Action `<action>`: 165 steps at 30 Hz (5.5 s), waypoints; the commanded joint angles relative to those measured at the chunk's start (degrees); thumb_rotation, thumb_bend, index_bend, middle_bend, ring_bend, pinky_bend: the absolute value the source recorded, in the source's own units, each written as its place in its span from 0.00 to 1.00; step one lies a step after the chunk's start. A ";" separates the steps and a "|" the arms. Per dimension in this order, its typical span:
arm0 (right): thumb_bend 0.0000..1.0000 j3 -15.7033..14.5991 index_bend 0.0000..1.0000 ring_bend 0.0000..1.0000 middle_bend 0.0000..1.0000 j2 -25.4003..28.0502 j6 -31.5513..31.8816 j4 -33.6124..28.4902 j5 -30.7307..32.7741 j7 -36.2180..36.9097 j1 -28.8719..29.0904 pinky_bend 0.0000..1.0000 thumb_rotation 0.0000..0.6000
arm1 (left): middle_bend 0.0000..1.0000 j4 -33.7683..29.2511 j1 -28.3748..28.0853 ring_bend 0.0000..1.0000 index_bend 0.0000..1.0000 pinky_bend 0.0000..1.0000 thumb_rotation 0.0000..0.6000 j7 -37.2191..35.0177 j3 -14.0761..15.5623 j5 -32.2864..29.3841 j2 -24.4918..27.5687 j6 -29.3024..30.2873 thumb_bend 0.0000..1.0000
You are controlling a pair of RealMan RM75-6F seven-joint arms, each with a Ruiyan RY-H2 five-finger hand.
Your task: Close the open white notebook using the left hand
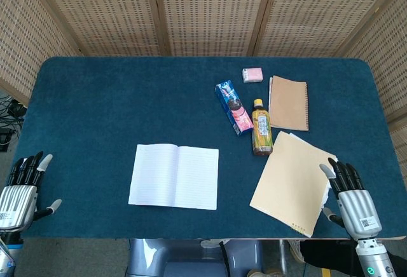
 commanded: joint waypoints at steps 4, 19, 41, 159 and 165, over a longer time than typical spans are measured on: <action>0.09 -0.06 0.02 0.00 0.00 -0.02 0.03 0.11 0.01 -0.14 -0.09 0.00 1.00 | 0.00 -0.11 -0.04 0.00 0.00 0.00 1.00 0.31 0.18 0.32 -0.16 -0.17 0.17; 0.09 0.17 0.02 0.00 0.00 0.65 0.56 -0.21 0.00 1.35 -0.21 0.00 1.00 | 0.00 -1.18 -2.21 0.00 0.00 0.00 1.00 5.47 2.16 2.67 -3.00 -5.11 0.17; 0.09 0.08 0.02 0.00 0.00 0.88 0.46 -0.03 -0.16 2.69 -0.15 0.00 1.00 | 0.00 -2.08 -9.51 0.00 0.00 0.00 1.00 22.30 1.88 -0.62 -16.01 -18.31 0.31; 0.09 0.35 0.03 0.00 0.00 2.26 0.16 -1.25 0.94 5.42 -0.29 0.00 1.00 | 0.00 8.91 -20.58 0.00 0.00 0.00 1.00 26.43 -0.62 8.18 -29.79 -12.64 0.49; 0.09 0.38 0.03 0.00 0.00 2.17 0.07 -1.07 1.03 5.34 -0.27 0.00 1.00 | 0.00 5.37 -18.70 0.00 0.00 0.00 1.00 26.12 0.13 4.51 -25.84 -13.18 0.46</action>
